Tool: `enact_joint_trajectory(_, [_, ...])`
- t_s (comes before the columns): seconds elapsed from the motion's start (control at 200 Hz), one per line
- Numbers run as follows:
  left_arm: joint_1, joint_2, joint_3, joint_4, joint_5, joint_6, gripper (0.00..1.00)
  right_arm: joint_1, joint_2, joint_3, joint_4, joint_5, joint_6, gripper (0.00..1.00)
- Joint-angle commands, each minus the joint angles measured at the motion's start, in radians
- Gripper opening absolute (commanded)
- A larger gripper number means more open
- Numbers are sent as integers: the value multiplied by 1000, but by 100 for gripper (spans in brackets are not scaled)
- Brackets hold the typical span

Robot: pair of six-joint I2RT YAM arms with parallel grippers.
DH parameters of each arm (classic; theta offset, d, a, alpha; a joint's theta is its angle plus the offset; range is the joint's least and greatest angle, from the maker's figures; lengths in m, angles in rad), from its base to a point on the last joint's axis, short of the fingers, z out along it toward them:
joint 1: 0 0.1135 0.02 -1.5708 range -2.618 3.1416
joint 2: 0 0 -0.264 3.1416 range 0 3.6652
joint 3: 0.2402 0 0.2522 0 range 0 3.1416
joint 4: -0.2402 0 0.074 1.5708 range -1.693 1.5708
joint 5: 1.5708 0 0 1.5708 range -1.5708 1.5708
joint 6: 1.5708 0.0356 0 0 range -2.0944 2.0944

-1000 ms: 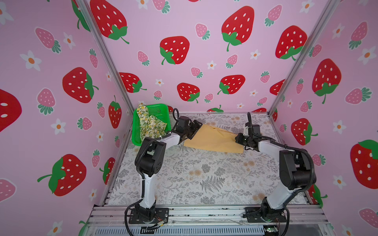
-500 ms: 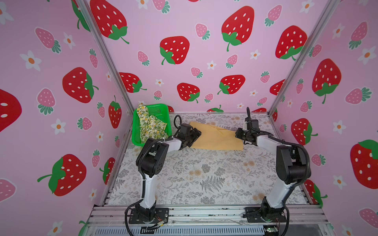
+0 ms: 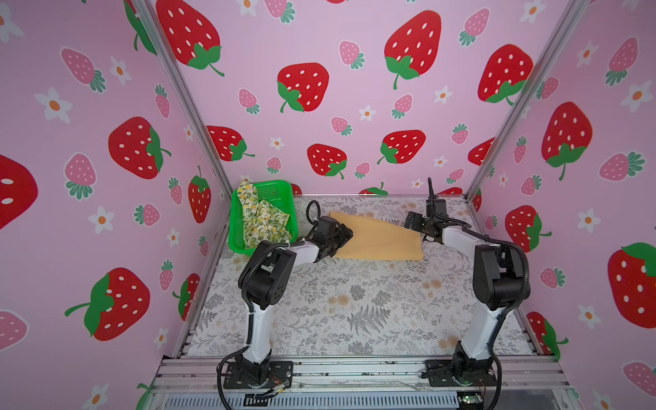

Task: Fold and stack skirts
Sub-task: Fold the skirt at the top-center of the table, then move the skirt to the center of the table.

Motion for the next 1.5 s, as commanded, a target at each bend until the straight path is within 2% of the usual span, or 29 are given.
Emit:
enact_joint_trajectory(0.0, [-17, 20, -22, -41, -14, 4, 92, -5, -118, -76, 10, 17, -11, 100])
enact_joint_trajectory(0.225, [-37, -15, -58, -44, -77, 10, 92, 39, -193, -300, 94, -143, 47, 99])
enact_joint_trajectory(0.525, [-76, -121, -187, -18, -132, -5, 92, 60, -174, -499, 224, -205, 118, 100])
enact_joint_trajectory(0.811, [-120, -314, -417, 2, -201, -38, 92, 119, -321, -686, 272, -211, 185, 100])
enact_joint_trajectory(0.941, [-136, -409, -536, -3, -232, -58, 93, 187, -434, -781, 269, -185, 229, 100])
enact_joint_trajectory(1.101, [-140, -498, -650, 2, -235, -86, 93, 305, -607, -865, 218, -96, 284, 100])
enact_joint_trajectory(1.256, [-143, -627, -713, -61, -258, -85, 93, 334, -775, -891, 110, -45, 289, 100])
enact_joint_trajectory(1.381, [-143, -768, -712, -175, -305, -47, 93, 332, -866, -857, 1, 38, 234, 100])
enact_joint_trajectory(1.491, [-141, -852, -638, -295, -338, 20, 94, 318, -838, -818, -27, 58, 185, 100])
